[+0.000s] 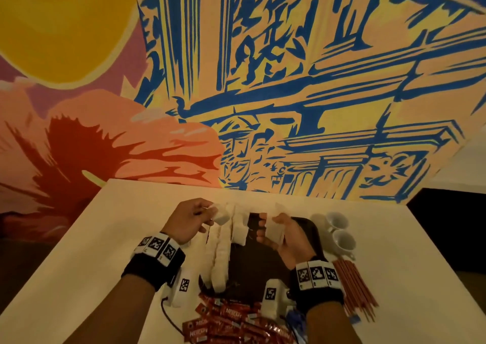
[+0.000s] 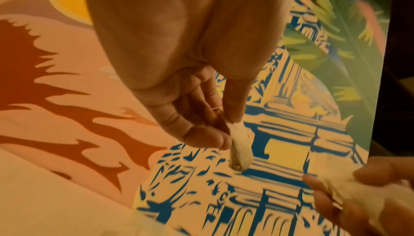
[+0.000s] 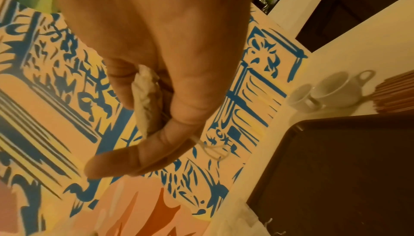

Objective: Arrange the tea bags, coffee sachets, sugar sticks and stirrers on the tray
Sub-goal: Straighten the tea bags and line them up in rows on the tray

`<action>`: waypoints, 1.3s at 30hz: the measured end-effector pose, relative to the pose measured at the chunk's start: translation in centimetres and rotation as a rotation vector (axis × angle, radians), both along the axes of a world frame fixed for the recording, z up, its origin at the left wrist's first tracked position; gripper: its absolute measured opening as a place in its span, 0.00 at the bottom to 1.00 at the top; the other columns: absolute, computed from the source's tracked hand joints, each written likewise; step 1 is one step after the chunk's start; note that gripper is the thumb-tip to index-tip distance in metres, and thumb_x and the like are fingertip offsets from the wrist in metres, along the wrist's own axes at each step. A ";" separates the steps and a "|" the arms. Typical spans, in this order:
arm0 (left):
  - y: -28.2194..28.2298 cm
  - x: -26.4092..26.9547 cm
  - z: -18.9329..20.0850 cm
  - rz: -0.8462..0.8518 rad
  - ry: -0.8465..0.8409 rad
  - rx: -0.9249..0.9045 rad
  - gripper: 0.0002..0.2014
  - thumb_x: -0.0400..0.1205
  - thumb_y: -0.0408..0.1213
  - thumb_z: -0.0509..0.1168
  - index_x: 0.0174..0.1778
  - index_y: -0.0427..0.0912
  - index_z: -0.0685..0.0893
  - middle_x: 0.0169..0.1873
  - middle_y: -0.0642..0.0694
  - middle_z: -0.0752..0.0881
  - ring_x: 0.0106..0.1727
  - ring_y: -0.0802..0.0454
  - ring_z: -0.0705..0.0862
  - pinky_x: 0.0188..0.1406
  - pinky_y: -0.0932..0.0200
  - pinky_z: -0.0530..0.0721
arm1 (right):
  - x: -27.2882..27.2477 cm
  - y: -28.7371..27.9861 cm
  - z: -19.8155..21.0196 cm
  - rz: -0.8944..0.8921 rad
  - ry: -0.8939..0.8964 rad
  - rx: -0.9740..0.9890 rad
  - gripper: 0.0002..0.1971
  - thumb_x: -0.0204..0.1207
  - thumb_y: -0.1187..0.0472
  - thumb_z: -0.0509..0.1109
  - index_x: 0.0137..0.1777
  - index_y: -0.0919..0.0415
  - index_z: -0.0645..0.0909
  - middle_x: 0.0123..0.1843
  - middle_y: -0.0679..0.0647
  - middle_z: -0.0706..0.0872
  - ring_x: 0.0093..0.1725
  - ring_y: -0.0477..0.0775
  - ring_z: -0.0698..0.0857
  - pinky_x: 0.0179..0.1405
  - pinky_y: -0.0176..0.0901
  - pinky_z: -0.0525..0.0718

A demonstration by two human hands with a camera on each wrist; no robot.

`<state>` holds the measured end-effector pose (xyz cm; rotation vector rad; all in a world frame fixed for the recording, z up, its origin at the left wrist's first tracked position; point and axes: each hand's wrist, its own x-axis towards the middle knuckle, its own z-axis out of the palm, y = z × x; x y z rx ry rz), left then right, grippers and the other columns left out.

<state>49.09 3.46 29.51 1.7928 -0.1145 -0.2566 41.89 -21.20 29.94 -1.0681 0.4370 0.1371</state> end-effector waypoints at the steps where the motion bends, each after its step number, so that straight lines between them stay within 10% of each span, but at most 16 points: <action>1: 0.0 0.5 -0.8 -0.015 0.016 0.032 0.03 0.84 0.34 0.70 0.51 0.38 0.85 0.37 0.39 0.90 0.39 0.47 0.89 0.31 0.56 0.84 | -0.1 -0.2 -0.6 -0.014 0.018 0.035 0.17 0.85 0.63 0.59 0.64 0.73 0.82 0.45 0.63 0.86 0.43 0.61 0.86 0.40 0.53 0.91; 19: -6.5 5.7 -12.5 -0.287 0.070 0.717 0.10 0.85 0.45 0.68 0.58 0.46 0.88 0.54 0.46 0.87 0.58 0.48 0.85 0.51 0.62 0.75 | 2.9 -2.4 -8.7 0.018 0.257 -0.398 0.09 0.83 0.65 0.71 0.48 0.48 0.84 0.55 0.55 0.88 0.61 0.62 0.86 0.64 0.68 0.87; 24: -9.0 7.1 -14.9 -0.367 0.125 0.826 0.11 0.86 0.45 0.66 0.60 0.47 0.88 0.59 0.45 0.87 0.60 0.45 0.84 0.50 0.61 0.75 | 4.3 -3.8 -10.0 0.048 0.353 -0.402 0.16 0.82 0.62 0.72 0.68 0.59 0.83 0.63 0.58 0.86 0.63 0.61 0.85 0.64 0.65 0.87; 29: -10.3 8.8 -17.1 -0.462 0.153 0.965 0.14 0.84 0.43 0.66 0.64 0.47 0.86 0.63 0.43 0.86 0.62 0.40 0.84 0.51 0.59 0.75 | 5.0 -5.1 -11.2 0.068 0.363 -0.426 0.05 0.83 0.62 0.71 0.57 0.55 0.83 0.53 0.51 0.86 0.56 0.57 0.87 0.61 0.66 0.88; 35: -11.0 10.3 -17.7 -0.462 0.119 1.049 0.15 0.85 0.41 0.64 0.67 0.47 0.85 0.64 0.42 0.86 0.62 0.39 0.85 0.57 0.51 0.82 | 5.4 -5.5 -11.2 0.099 0.358 -0.417 0.18 0.84 0.61 0.71 0.73 0.62 0.80 0.65 0.58 0.85 0.62 0.59 0.85 0.62 0.64 0.89; 39: -11.1 11.0 -17.2 -0.446 0.087 1.084 0.16 0.85 0.39 0.64 0.68 0.50 0.86 0.67 0.44 0.84 0.66 0.40 0.83 0.63 0.53 0.80 | 5.8 -5.4 -10.7 0.149 0.321 -0.430 0.13 0.84 0.62 0.71 0.68 0.54 0.81 0.55 0.48 0.85 0.55 0.52 0.86 0.61 0.58 0.89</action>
